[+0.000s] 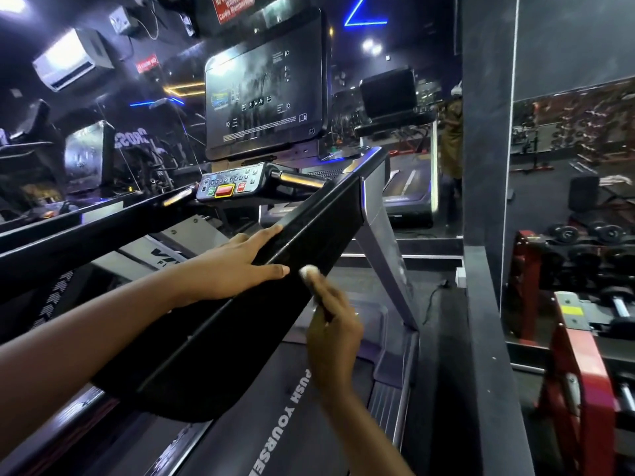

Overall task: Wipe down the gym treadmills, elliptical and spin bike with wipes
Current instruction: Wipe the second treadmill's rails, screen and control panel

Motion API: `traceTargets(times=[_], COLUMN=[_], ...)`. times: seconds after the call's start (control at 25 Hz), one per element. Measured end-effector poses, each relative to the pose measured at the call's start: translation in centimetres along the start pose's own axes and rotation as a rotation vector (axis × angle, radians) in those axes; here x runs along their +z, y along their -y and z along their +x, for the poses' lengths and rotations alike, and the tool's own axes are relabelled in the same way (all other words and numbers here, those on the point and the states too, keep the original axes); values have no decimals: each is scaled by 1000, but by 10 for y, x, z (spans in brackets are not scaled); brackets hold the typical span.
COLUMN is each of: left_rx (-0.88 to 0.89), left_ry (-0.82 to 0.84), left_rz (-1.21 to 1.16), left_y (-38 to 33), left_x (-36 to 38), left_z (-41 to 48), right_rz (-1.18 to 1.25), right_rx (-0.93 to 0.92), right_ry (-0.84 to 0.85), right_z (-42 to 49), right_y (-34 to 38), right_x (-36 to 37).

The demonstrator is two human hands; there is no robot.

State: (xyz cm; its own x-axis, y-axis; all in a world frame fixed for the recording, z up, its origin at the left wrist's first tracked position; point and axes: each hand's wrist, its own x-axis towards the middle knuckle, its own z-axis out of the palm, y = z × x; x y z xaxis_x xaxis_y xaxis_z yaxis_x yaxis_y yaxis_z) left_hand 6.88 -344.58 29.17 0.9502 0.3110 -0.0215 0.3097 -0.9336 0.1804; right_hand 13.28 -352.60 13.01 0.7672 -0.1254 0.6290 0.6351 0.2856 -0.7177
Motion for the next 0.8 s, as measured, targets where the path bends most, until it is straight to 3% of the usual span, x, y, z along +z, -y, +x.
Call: traceTargets(times=[0.12, 0.2, 0.36, 0.64, 0.8], left_rx=[5, 9, 27, 109, 119], left_ry=[6, 2, 13, 25, 72], left_rz=[-2, -1, -43, -64, -30], left_y=[-1, -1, 1, 2, 11], left_x=[0, 0, 0, -7, -21], left_z=[-1, -1, 3, -11, -48], right_rz=[-109, -142, -254, -126, -49], right_rx=[222, 295, 165, -59, -104], right_ry=[-107, -34, 45, 167, 222], right_z=[73, 106, 88, 0, 8], right_y=[-22, -34, -26, 26, 48], right_x=[2, 11, 22, 14, -7])
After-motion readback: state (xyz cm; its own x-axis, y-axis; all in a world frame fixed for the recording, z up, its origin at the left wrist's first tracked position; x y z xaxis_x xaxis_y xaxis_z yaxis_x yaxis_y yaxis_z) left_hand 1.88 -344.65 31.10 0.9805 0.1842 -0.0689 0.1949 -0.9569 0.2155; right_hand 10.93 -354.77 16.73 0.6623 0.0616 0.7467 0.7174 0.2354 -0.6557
